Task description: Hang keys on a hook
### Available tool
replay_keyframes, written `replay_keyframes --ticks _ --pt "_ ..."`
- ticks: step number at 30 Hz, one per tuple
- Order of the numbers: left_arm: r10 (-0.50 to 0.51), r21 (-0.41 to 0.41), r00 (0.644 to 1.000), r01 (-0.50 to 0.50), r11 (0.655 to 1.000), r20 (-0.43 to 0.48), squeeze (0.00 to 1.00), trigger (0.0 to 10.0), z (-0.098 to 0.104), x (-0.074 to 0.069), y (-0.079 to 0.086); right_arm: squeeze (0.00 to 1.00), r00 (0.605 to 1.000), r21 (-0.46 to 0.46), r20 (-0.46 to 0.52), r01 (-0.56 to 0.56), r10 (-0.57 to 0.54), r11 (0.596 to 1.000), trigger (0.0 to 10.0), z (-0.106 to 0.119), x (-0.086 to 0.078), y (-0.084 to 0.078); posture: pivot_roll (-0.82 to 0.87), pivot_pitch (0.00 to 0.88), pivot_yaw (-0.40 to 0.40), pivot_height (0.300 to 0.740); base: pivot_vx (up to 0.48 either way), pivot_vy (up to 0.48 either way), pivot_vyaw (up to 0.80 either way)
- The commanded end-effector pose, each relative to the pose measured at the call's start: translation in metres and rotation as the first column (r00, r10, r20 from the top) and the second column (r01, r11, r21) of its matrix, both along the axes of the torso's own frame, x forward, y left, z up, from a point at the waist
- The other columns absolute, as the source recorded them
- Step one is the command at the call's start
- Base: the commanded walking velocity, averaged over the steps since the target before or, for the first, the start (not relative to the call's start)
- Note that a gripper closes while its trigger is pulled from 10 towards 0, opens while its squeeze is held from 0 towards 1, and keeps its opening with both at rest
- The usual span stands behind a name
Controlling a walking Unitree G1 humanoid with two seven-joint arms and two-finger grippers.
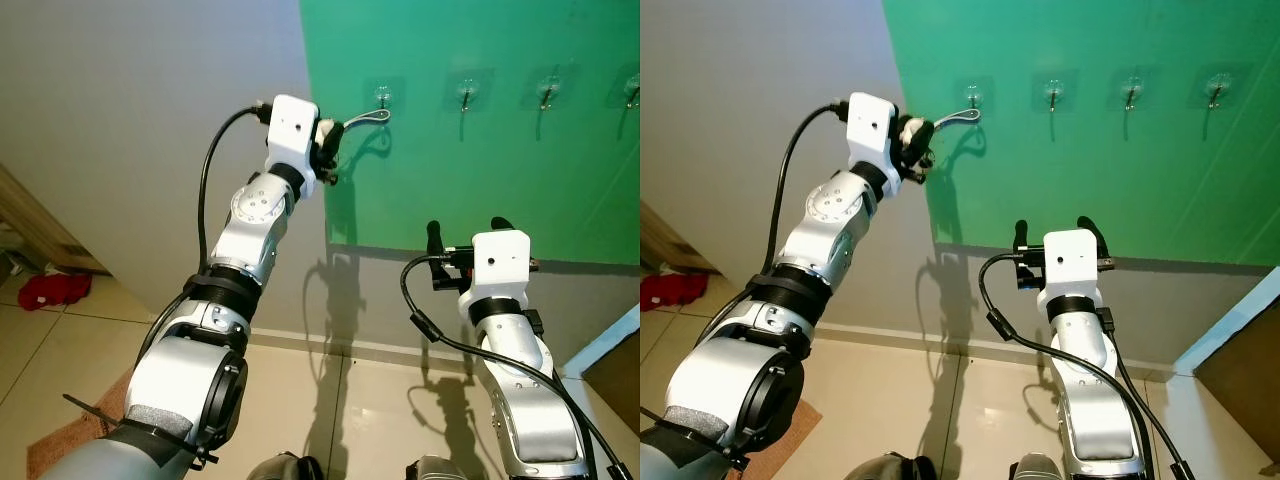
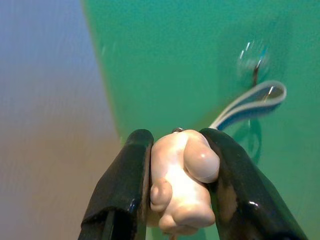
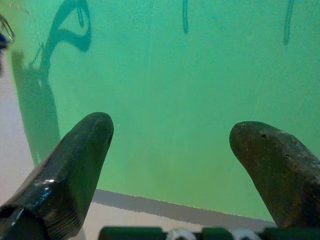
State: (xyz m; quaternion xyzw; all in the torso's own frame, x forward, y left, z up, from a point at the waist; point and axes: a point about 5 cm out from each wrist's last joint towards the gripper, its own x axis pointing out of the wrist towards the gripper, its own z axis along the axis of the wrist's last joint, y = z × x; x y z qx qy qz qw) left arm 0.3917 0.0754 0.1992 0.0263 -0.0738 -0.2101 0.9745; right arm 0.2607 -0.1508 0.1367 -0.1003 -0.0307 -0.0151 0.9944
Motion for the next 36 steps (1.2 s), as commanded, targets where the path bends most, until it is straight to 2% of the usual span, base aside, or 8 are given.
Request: replay_keyframes --ticks 1,10,21,22,23,24,35,36 --pt "0.034 0.023 0.999 -0.034 0.999 -0.035 0.00 0.0 -0.011 0.000 0.008 0.14 1.000 0.003 -0.022 -0.013 0.013 1.000 10.0 -0.004 -0.001 0.002 -0.20 0.034 0.134 0.740 0.000 0.000 0.00" --pt "0.038 0.050 0.994 -0.033 0.998 -0.105 0.00 0.0 -0.035 -0.005 0.007 0.14 1.000 -0.001 -0.025 -0.014 0.014 1.000 10.0 -0.005 -0.001 0.002 -0.20 0.033 0.132 0.740 0.000 0.000 0.00" --pt "-0.039 0.062 0.990 0.047 0.997 -0.135 0.00 0.0 -0.050 -0.016 -0.015 0.14 1.000 -0.005 -0.025 -0.017 0.017 1.000 10.0 -0.004 -0.001 0.001 -0.21 0.029 0.128 0.740 0.000 0.000 0.00" --pt "-0.042 0.063 0.990 0.051 0.997 -0.132 0.00 1.0 -0.049 -0.016 -0.016 0.14 1.000 -0.005 -0.025 -0.018 0.018 1.000 10.0 -0.005 -0.001 0.001 -0.21 0.027 0.128 0.740 0.000 0.000 0.00" --pt "-0.042 0.063 0.990 0.051 0.997 -0.132 0.00 1.0 -0.049 -0.016 -0.016 0.14 1.000 -0.005 -0.025 -0.018 0.018 1.000 10.0 -0.005 -0.001 0.001 -0.21 0.027 0.128 0.740 0.000 0.000 0.00" --pt "-0.047 0.064 0.990 0.055 0.996 -0.131 0.00 10.0 -0.048 -0.016 -0.017 0.14 1.000 -0.006 -0.025 -0.018 0.018 1.000 10.0 -0.005 -0.002 0.001 -0.21 0.026 0.128 0.740 0.000 0.000 0.00" --pt "-0.024 0.103 0.998 0.030 0.994 -0.056 0.00 10.0 -0.037 -0.014 -0.018 0.14 0.999 -0.005 -0.026 -0.019 0.019 1.000 10.0 -0.005 -0.002 0.002 -0.21 0.021 0.130 0.740 0.000 0.000 0.00" --pt "-0.027 0.092 0.999 0.031 0.995 -0.047 0.67 10.0 -0.036 -0.015 -0.018 0.14 0.999 -0.005 -0.026 -0.019 0.019 1.000 10.0 -0.005 -0.002 0.002 -0.21 0.021 0.130 0.740 0.000 0.000 0.00"
